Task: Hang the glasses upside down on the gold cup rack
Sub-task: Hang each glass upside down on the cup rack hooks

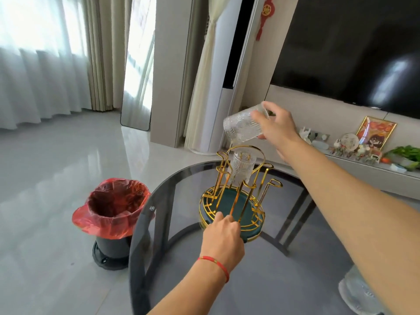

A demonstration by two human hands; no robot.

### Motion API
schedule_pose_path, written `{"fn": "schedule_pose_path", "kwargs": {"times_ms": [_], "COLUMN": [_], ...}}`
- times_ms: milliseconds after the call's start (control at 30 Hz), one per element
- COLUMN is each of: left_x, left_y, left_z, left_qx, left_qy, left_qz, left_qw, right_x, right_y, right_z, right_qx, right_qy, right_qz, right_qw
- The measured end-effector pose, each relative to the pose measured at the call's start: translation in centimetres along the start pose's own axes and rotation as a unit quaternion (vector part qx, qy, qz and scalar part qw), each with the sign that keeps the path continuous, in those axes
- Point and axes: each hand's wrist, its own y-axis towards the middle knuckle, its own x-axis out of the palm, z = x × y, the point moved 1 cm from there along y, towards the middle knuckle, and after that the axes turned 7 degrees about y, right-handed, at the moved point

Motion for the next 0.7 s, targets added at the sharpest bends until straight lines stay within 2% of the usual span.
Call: {"fn": "schedule_pose_path", "kwargs": {"times_ms": [133,533,700], "left_x": [0.0,-0.2,-0.3], "left_y": [0.0,0.3,0.3], "left_z": [0.1,0.3,0.4], "left_qx": [-0.009,-0.023,-0.022], "left_qy": [-0.001,-0.010,-0.010], "left_qz": [-0.003,-0.015,-0.014], "left_qw": [1.000,1.000,1.000], "right_x": [1.6,5.0,5.9], "right_y": [1.5,1.5,0.9], "right_z": [-0.2,1.9,3.0], "right_qx": [-0.009,0.007,0.015], "right_qy": [-0.092,-0.211,-0.282], "right_qz": [-0.042,-0.143,-0.182], "right_qw": [0.995,0.967,0.942]}}
